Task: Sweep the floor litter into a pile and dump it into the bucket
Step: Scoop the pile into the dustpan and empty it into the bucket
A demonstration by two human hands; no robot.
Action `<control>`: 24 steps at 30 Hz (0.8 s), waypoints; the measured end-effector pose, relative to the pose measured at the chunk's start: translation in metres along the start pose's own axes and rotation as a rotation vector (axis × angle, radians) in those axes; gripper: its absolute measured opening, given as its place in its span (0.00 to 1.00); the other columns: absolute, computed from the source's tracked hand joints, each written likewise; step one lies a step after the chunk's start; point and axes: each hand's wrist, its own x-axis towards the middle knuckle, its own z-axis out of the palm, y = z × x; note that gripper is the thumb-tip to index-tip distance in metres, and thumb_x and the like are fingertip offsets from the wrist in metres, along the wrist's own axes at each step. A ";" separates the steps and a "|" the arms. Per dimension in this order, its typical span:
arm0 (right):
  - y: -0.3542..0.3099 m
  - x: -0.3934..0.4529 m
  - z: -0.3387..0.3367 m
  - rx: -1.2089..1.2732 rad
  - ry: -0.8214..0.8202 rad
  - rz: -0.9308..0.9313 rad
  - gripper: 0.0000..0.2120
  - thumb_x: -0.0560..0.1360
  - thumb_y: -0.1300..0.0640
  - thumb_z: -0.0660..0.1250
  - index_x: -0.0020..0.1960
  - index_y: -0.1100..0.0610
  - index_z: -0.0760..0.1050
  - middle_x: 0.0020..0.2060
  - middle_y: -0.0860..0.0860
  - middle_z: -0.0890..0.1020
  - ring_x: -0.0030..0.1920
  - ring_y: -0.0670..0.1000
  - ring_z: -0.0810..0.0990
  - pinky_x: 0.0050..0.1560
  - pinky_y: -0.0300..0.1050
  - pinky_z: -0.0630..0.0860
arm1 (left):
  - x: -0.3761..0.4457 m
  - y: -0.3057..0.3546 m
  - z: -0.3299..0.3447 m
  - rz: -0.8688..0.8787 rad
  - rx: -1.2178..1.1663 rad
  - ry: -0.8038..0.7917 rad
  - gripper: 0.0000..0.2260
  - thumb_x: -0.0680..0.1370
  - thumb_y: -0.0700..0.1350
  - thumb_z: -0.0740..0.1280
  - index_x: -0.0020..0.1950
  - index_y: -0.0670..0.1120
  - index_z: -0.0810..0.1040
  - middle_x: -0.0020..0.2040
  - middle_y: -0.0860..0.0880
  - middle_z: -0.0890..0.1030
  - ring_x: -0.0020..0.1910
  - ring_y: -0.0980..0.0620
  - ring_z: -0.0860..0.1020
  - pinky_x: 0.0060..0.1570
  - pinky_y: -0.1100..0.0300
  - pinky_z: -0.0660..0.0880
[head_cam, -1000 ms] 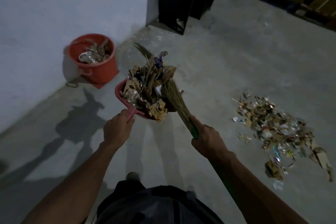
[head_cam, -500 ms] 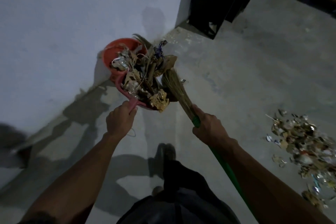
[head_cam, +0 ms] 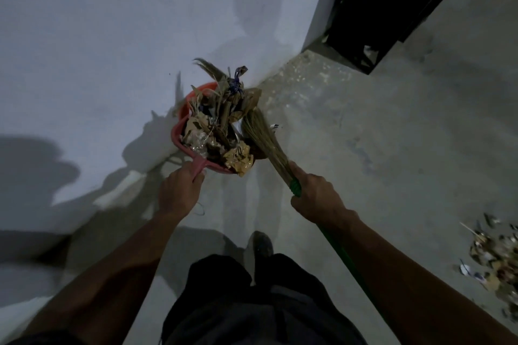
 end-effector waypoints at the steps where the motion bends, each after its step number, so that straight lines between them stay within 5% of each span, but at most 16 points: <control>1: -0.006 0.011 -0.003 0.009 -0.010 0.002 0.39 0.74 0.60 0.64 0.80 0.49 0.50 0.50 0.58 0.78 0.44 0.56 0.78 0.43 0.50 0.80 | 0.013 -0.003 -0.003 0.011 0.002 -0.013 0.14 0.80 0.50 0.63 0.55 0.40 0.76 0.48 0.38 0.80 0.48 0.36 0.79 0.44 0.48 0.73; 15: -0.093 0.204 0.002 0.055 -0.207 0.220 0.39 0.75 0.58 0.64 0.80 0.49 0.49 0.54 0.57 0.77 0.44 0.54 0.75 0.41 0.44 0.73 | 0.248 -0.066 -0.007 0.085 0.181 -0.358 0.17 0.81 0.52 0.61 0.65 0.44 0.75 0.53 0.40 0.81 0.53 0.37 0.79 0.46 0.49 0.73; 19: -0.121 0.252 0.008 0.110 -0.267 0.315 0.39 0.74 0.57 0.66 0.80 0.49 0.50 0.53 0.57 0.77 0.45 0.54 0.78 0.42 0.46 0.78 | 0.310 -0.076 -0.015 0.211 0.208 -0.483 0.16 0.82 0.49 0.61 0.68 0.49 0.72 0.59 0.40 0.78 0.56 0.36 0.77 0.50 0.47 0.74; 24: -0.139 0.303 0.021 0.176 -0.293 0.393 0.33 0.76 0.53 0.63 0.78 0.47 0.54 0.51 0.57 0.78 0.47 0.56 0.80 0.47 0.50 0.81 | 0.371 -0.081 0.000 0.145 0.285 -0.588 0.15 0.81 0.51 0.63 0.65 0.45 0.73 0.57 0.40 0.80 0.56 0.36 0.78 0.52 0.48 0.73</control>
